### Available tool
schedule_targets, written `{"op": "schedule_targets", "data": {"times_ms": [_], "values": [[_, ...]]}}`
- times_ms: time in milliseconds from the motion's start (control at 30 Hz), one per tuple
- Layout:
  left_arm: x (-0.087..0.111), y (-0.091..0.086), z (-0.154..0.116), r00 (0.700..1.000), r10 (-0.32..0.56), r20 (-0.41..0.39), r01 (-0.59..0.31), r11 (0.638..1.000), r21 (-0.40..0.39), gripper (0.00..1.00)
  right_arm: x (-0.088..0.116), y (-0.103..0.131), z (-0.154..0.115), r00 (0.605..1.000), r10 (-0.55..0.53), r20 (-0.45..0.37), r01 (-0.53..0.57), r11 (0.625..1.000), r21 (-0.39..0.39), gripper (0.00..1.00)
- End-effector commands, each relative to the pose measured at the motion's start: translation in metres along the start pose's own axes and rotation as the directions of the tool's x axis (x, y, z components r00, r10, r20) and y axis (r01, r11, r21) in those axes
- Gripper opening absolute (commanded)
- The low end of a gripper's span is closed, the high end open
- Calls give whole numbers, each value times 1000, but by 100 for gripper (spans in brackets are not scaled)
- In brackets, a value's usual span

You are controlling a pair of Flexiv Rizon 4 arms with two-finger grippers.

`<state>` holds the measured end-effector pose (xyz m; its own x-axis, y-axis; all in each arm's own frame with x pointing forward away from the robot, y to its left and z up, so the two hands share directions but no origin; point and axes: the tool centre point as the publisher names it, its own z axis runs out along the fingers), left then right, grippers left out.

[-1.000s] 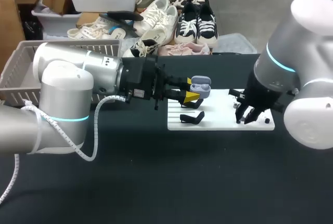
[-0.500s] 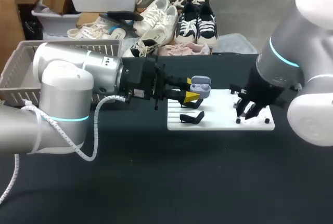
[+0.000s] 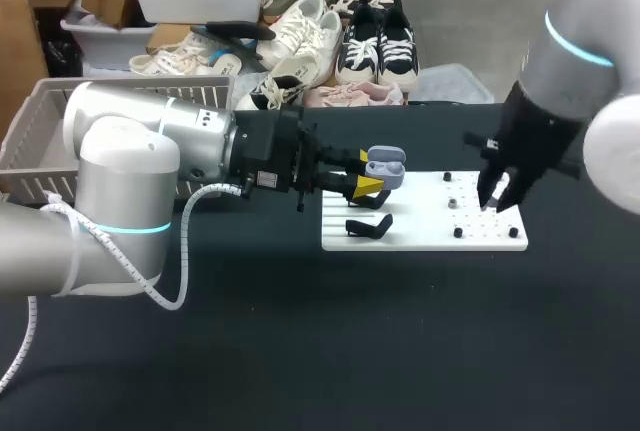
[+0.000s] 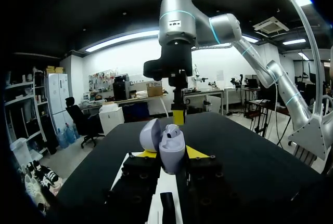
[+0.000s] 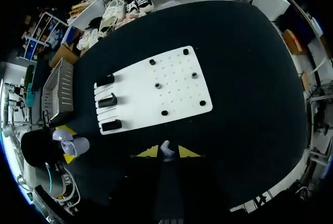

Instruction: Pick up each earbud case from the left stands, insert the matching earbuds, close the lid, and place the case in the box.

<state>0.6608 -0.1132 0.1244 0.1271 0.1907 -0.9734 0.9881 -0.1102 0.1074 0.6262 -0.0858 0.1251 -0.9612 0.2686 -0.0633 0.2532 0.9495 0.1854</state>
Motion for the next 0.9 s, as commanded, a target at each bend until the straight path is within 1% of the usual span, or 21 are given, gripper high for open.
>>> {"op": "schedule_targets", "data": {"times_ms": [33, 133, 200, 333, 433, 533, 667, 800, 900], "values": [[0, 0, 0, 1000, 0, -1, 0, 1000, 1, 0, 8, 16, -66, 997, -40, -63, 43, 998, 42, 0], [0, 0, 0, 1000, 0, -1, 0, 1000, 1, 0, 16, 29, -82, 994, -94, -50, 95, 995, 24, 0], [0, 0, 0, 1000, 0, -1, 0, 1000, 1, 0, 19, 38, -90, 992, -117, -42, 117, 993, -10, 0], [0, 0, 0, 1000, 0, -1, 0, 1000, 1, 0, 24, 60, -98, 984, -179, -2, 179, 983, -32, 0], [0, 0, 0, 1000, 0, -1, 0, 1000, 1, 0, 31, 77, -99, 970, -243, 11, 243, 969, -40, 0], [0, 0, 0, 1000, 0, -1, 0, 1000, 1, 0, 36, 93, -99, 947, -322, 14, 322, 946, -31, 0], [0, 0, 0, 1000, 0, -1, 0, 1000, 1, 0, 43, 109, -95, 908, -418, -20, 418, 908, -17, 0], [0, 0, 0, 1000, 0, -1, 0, 1000, 1, 0, 47, 122, -88, 882, -469, -41, 469, 883, -6, 0], [0, 0, 0, 1000, 0, -1, 0, 1000, 1, 0, 45, 127, -83, 885, -466, -14, 466, 885, 17, 0]]}}
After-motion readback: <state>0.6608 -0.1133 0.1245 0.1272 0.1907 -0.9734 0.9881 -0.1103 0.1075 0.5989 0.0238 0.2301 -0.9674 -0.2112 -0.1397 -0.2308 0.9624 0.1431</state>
